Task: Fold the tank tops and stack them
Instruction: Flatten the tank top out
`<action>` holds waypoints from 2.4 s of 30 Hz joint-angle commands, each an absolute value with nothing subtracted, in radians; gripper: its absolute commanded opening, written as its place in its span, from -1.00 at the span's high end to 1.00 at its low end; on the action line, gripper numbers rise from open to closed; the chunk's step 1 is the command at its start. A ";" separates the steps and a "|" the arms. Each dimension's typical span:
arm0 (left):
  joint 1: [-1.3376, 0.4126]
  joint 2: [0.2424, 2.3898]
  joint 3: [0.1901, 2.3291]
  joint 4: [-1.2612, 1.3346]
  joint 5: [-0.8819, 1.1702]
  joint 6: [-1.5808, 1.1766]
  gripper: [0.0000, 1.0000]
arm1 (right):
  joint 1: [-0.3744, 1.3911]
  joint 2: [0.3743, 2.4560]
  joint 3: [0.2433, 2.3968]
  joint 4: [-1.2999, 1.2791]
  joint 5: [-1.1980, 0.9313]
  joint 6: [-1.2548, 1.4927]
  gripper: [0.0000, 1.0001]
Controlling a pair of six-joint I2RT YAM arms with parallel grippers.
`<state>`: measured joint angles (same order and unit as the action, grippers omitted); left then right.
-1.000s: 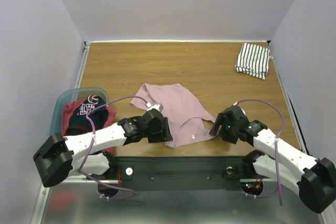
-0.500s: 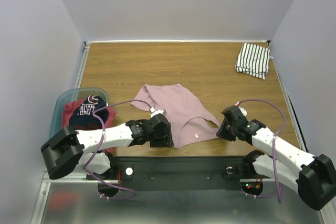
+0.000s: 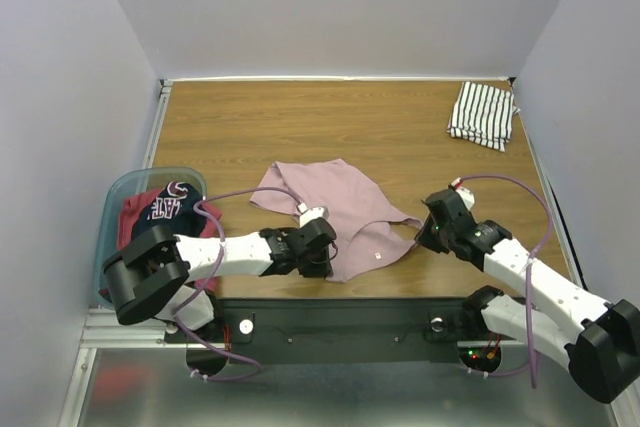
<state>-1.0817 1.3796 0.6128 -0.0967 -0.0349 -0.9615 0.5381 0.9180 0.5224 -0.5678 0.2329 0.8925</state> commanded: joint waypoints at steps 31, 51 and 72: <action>-1.149 1.132 1.287 -0.471 -0.367 -0.815 1.00 | 0.571 0.646 0.450 -0.440 -0.113 0.791 -0.09; -1.140 1.138 1.247 -0.477 -0.377 -0.828 1.00 | 0.954 0.871 0.359 -0.206 0.210 1.040 -0.22; -1.131 1.105 1.259 -0.492 -0.388 -0.799 1.00 | 0.988 0.794 0.488 -0.270 0.343 0.960 0.99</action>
